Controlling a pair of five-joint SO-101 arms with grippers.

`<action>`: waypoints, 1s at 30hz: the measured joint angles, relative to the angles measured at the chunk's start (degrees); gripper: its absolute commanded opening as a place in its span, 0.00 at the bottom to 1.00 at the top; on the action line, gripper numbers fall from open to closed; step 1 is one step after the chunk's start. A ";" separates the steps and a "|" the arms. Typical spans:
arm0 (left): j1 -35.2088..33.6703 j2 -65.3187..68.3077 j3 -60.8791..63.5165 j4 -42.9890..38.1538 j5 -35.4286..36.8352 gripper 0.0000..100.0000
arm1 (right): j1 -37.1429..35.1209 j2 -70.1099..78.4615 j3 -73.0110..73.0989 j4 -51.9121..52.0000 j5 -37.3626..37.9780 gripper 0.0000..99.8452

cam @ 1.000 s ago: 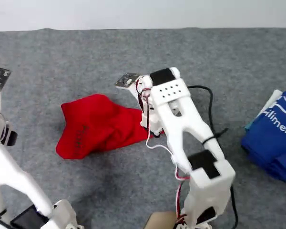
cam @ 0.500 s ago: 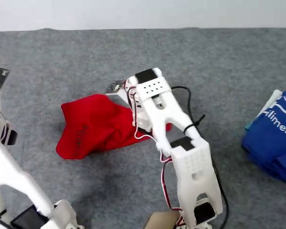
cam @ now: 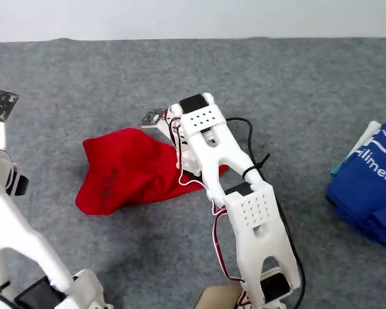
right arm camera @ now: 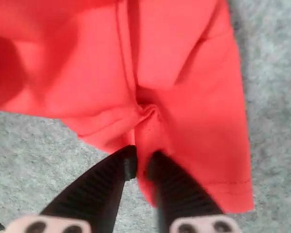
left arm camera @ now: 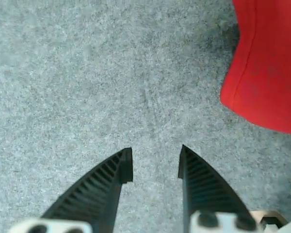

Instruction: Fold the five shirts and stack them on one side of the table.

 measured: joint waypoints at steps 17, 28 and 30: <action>-0.09 -0.18 2.02 -1.32 0.00 0.16 | 9.41 -18.81 3.34 0.09 0.00 0.01; 1.76 -0.18 1.23 -0.44 0.00 0.16 | 16.88 -31.30 19.78 0.09 0.00 0.01; 3.08 -0.18 -0.18 0.70 0.09 0.17 | 16.97 -31.30 20.66 0.09 0.00 0.02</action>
